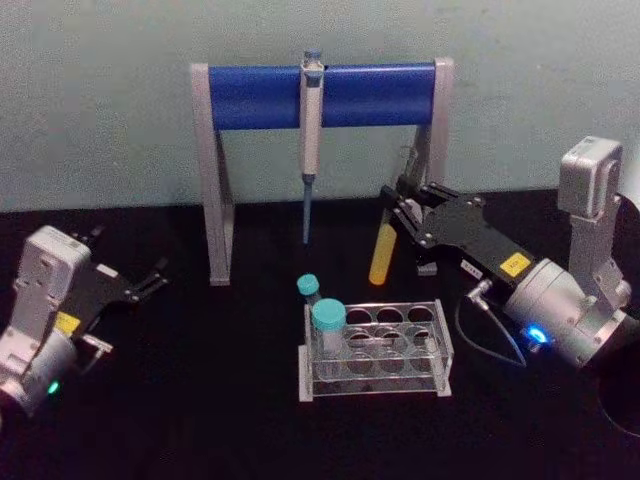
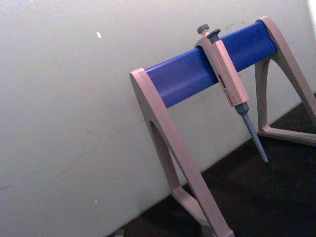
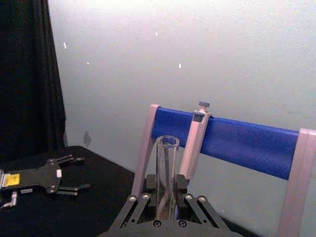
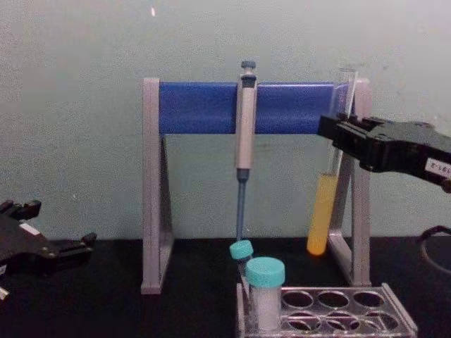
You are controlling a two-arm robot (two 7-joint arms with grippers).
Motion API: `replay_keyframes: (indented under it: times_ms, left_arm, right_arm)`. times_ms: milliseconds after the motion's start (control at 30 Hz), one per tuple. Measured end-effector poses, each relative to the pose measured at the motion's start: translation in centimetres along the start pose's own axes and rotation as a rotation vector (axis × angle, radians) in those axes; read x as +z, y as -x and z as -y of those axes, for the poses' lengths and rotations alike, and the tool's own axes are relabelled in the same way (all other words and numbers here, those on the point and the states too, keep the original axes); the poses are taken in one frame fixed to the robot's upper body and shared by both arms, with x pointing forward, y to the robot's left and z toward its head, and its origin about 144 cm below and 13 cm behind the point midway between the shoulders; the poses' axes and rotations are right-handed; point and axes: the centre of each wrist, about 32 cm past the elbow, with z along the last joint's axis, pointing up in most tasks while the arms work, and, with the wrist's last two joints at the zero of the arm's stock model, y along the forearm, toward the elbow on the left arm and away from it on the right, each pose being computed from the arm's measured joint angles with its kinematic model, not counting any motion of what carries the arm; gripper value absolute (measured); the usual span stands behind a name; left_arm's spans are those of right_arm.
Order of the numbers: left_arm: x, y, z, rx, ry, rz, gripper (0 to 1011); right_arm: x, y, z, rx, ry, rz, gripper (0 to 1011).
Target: Pick up the test tube from the test tube rack, shake it, then place it back into the test tube rack.
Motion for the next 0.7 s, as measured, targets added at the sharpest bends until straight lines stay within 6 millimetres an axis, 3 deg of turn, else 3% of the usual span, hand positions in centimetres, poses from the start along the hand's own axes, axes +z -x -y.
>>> replay_keyframes:
  times_ms: [700]
  left_arm:
    - [0.0,0.0,0.0,0.0,0.0,0.0,1001]
  right_arm:
    - [0.09,0.02,0.26,-0.01,0.005,0.0,234]
